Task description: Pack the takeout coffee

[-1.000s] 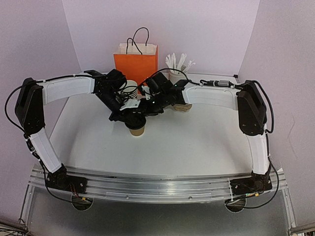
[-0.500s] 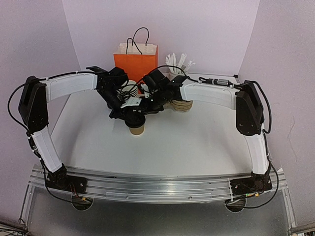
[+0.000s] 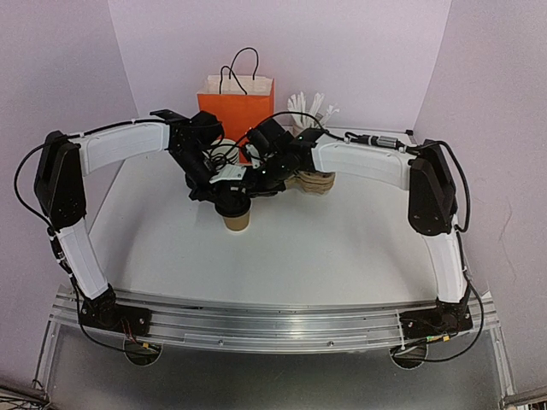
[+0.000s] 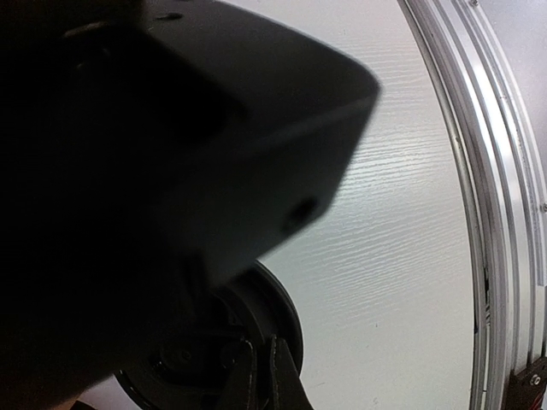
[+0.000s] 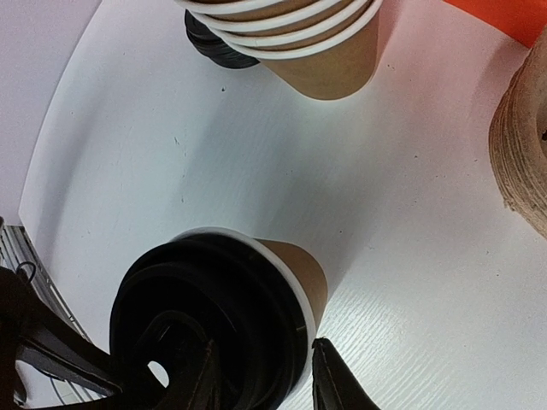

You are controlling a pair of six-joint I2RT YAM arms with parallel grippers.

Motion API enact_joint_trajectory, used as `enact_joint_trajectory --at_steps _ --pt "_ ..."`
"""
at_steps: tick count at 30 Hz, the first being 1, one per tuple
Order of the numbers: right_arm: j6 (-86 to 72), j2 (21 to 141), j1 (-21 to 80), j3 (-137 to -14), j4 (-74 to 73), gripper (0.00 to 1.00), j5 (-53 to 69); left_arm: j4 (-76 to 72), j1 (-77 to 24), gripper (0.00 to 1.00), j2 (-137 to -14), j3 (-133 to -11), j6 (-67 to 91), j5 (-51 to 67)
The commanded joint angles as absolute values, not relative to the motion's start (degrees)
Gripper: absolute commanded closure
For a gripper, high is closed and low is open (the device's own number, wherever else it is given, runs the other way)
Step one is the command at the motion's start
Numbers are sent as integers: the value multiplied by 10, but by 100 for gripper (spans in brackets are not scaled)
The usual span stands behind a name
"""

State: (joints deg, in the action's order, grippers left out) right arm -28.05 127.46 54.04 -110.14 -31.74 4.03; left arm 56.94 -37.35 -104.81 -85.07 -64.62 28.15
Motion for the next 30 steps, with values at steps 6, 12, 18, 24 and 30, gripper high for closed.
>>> enact_joint_trajectory --at_steps 6,12,18,24,30 --pt "-274 1275 581 -1138 -330 66 99 485 -365 100 -1063 -876 -629 227" --pt "-280 1270 578 -1157 -329 65 94 468 -365 100 -1037 -850 -655 233" --pt "-300 1266 569 -1160 -325 67 98 459 -365 100 -1030 -834 -665 241" --pt "-310 1270 565 -1161 -318 71 114 463 -365 100 -1026 -824 -677 257" --pt "-310 1270 565 -1159 -315 75 110 435 -365 100 -1028 -810 -677 253"
